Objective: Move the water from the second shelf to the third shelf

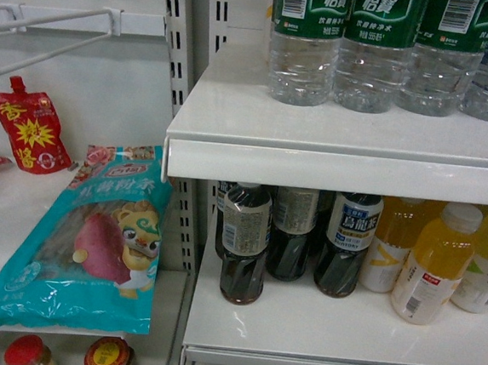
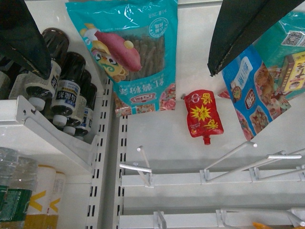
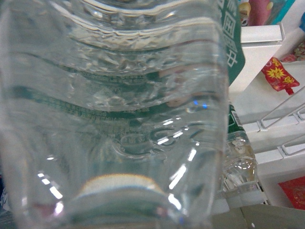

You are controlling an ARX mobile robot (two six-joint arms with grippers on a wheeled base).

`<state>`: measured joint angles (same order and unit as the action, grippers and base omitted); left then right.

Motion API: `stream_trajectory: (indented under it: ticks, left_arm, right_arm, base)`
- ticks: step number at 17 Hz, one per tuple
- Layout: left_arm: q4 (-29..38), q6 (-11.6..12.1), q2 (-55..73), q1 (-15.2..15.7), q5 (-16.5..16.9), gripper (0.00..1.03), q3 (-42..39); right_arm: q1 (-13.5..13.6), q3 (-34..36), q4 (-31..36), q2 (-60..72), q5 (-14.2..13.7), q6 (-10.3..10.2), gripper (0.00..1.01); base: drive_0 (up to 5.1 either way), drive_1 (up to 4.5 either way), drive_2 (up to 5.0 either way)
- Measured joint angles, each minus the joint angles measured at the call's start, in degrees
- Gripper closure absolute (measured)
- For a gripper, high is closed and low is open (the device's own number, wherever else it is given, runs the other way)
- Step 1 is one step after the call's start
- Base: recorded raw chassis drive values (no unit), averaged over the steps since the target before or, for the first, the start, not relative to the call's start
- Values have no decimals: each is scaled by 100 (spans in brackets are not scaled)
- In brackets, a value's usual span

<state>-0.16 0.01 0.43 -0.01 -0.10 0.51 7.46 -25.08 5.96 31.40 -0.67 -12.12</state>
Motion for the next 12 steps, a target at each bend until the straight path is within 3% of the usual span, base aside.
stream_trajectory:
  ticks: [8, 9, 10, 12]
  left_arm:
    - [-2, 0, 0, 0, 4, 5, 0]
    - [0, -2, 0, 0, 0, 5, 0]
    - [-2, 0, 0, 0, 4, 5, 0]
    - [-2, 0, 0, 0, 7, 5, 0]
  right_arm:
    - [2, 0, 0, 0, 2, -2, 59]
    - [-179, -415, -1069, 192, 566, 129, 59]
    - [-184, -575, -1198, 549, 813, 302, 59]
    - [-76, -654, -533, 1263, 857, 680, 59]
  base:
    - [0, 0, 0]
    - [0, 0, 0]
    - [0, 0, 0]
    - [0, 0, 0]
